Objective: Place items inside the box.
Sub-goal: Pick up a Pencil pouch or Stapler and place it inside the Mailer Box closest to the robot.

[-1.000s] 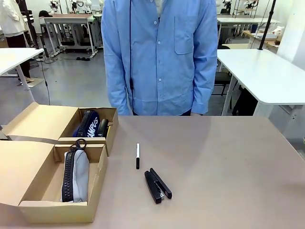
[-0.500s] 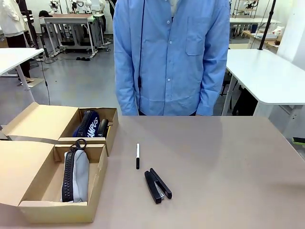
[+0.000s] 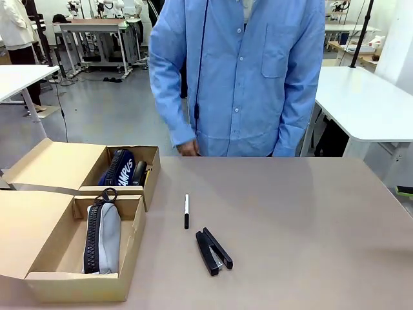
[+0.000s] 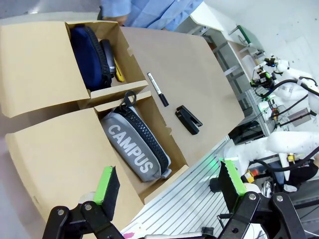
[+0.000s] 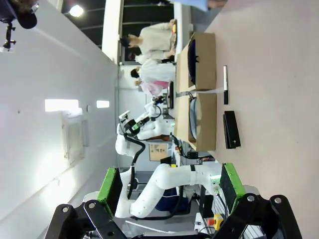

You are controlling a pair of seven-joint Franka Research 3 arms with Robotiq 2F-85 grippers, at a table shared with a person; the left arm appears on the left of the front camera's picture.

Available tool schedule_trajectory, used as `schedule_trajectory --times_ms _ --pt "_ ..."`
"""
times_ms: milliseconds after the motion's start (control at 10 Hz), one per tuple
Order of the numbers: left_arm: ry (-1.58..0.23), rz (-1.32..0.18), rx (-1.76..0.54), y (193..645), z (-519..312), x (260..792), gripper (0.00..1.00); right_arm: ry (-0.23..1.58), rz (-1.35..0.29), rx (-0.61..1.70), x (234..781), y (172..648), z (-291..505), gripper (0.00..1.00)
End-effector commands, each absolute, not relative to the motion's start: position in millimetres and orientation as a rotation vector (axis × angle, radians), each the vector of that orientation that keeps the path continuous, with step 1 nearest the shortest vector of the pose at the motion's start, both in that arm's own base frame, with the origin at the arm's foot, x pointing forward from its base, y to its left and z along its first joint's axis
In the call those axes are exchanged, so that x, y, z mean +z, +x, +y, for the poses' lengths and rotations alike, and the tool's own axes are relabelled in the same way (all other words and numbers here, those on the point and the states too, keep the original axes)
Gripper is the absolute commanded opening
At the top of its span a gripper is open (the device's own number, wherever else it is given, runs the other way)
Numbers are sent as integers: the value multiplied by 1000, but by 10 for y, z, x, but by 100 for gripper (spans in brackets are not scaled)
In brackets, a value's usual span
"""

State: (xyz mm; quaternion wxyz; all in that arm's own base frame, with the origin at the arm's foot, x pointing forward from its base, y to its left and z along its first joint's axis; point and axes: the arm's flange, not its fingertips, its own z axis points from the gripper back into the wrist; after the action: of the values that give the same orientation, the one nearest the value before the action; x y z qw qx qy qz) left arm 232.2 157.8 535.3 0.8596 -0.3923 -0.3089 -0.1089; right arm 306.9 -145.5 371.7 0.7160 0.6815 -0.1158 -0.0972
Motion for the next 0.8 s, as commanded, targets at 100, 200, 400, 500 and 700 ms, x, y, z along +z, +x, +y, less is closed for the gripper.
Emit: schedule_trajectory --times_ms 100,200,400,500,700 --pt "-836 -665 -241 2325 1547 5339 100 1529 -254 -234 3769 3081 -1456 100" --pt "-836 -665 -241 2325 1547 5339 100 1509 -256 -215 3717 3069 -1455 100" --pt "-836 -665 -241 2325 1547 5339 100 1323 -192 2 3848 3209 -594 100" --pt "-836 -665 -241 2325 1547 5339 100 1303 -142 129 3858 3348 -27 100" --pt "-836 -665 -241 2325 1547 5339 100 1107 -64 220 3622 3622 1131 100"
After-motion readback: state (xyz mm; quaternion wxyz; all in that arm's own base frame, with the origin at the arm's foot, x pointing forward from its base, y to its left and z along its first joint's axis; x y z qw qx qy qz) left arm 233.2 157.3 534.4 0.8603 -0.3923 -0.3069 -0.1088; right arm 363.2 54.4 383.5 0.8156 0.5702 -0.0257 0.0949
